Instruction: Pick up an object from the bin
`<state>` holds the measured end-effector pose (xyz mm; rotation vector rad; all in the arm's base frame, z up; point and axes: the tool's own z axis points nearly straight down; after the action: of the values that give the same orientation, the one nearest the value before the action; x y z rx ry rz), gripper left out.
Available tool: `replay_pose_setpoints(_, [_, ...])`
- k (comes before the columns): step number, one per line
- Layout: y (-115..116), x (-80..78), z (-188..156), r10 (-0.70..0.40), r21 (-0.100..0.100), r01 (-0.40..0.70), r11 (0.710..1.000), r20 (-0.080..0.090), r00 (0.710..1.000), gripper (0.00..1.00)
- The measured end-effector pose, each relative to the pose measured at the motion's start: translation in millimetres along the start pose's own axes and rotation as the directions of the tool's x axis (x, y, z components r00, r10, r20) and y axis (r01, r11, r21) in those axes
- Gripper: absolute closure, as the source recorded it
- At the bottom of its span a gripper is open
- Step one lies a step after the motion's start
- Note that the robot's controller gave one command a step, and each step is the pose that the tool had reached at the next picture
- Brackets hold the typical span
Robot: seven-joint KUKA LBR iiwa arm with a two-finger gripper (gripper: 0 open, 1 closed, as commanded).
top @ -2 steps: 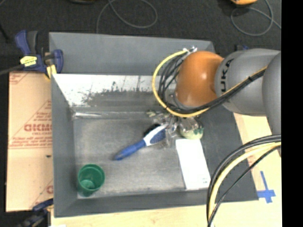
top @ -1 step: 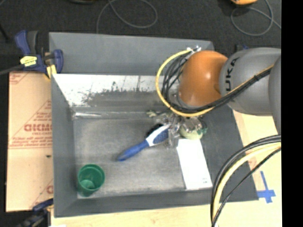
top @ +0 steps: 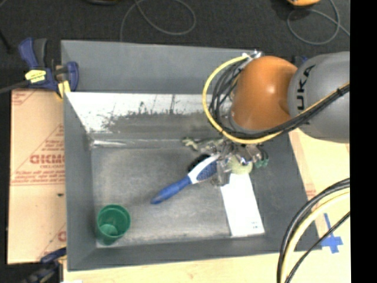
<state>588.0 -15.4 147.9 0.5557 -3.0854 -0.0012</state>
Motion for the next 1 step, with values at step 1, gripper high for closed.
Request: replay_pose_setpoints(1, [-1.5, -1.3, -41.8, 0.0, 0.006, 0.0, 1.0, 0.014, 1.0, 1.0])
